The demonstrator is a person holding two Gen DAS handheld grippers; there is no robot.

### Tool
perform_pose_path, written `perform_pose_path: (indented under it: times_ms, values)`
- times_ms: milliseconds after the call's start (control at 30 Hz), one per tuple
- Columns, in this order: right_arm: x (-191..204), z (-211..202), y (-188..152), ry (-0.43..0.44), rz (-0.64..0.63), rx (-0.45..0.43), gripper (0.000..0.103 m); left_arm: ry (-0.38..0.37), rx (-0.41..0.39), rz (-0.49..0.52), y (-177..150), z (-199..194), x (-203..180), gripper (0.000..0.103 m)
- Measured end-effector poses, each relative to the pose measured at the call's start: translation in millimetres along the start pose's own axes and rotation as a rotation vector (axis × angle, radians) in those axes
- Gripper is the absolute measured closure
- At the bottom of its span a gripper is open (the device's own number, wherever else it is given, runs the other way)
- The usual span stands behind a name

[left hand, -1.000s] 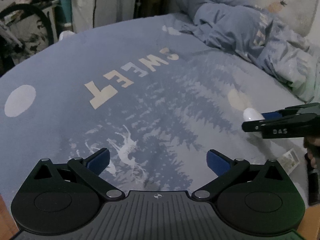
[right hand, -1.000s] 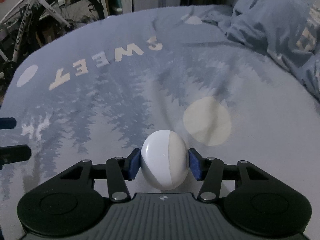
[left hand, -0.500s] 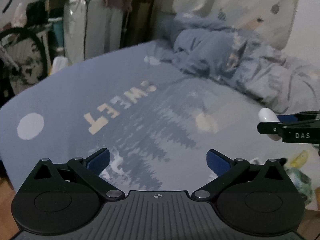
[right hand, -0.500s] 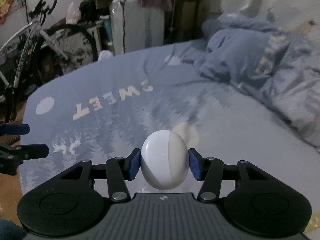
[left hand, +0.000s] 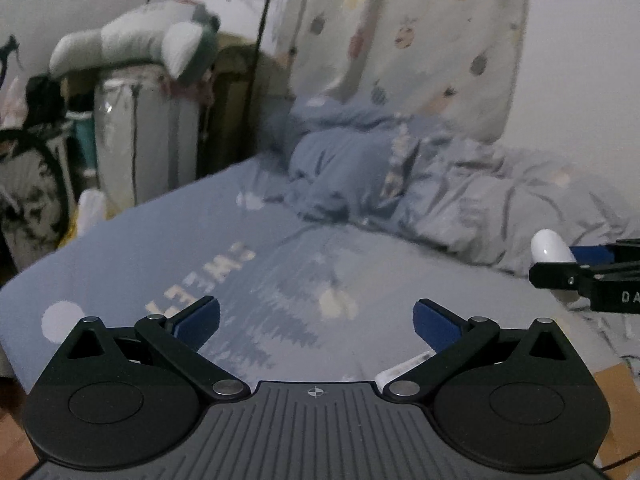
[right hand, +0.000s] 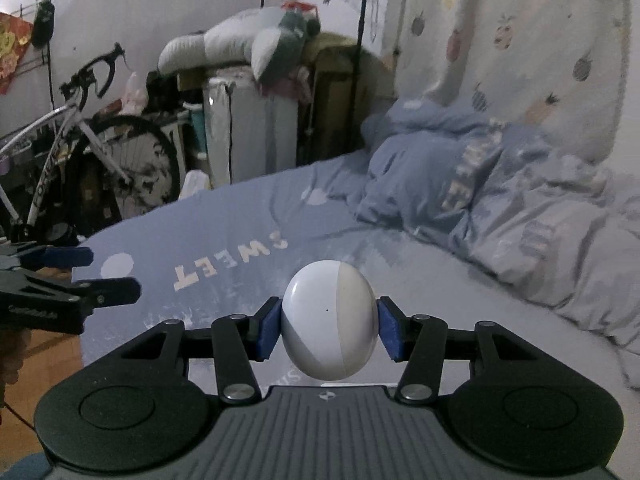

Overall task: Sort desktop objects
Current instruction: 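Carry the earbud case in the right tool over the cardboard box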

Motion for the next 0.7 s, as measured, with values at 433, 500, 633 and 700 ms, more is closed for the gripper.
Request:
perform_pose_path:
  times_ms: [433, 500, 633, 700]
  values:
    - [-9.1, -94.6, 1.0, -0.085, 0.059, -0.072, 0.052, -0.129, -0.096, 0.067, 18.0, -93.8, -63.3, 0.000]
    - [-8.3, -107.6, -1.9, -0.097, 0.066, -0.082, 0.052, -0.143, -0.106, 0.075, 15.2, -107.2, -69.0, 0.000]
    - [-3.4, -129.9, -9.4, -0.121, 0.069, -0.098, 0.052, -0.183, -0.127, 0.101, 10.2, -134.0, -82.5, 0.000]
    - [-2.0, -139.2, -13.4, -0.130, 0.075, -0.102, 0.052, -0.198, -0.137, 0.118, 5.9, -146.0, -89.9, 0.000]
Point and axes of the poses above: each gripper's, at about its wrist camera, not at the fingertips, and z roughly the way its jaws point, x to its left, y to its top, the point moved 9 cm from there along z, roughly the way its jaws point, and after that the axes turned 8 degrees about -z, right-handed, at the moved point
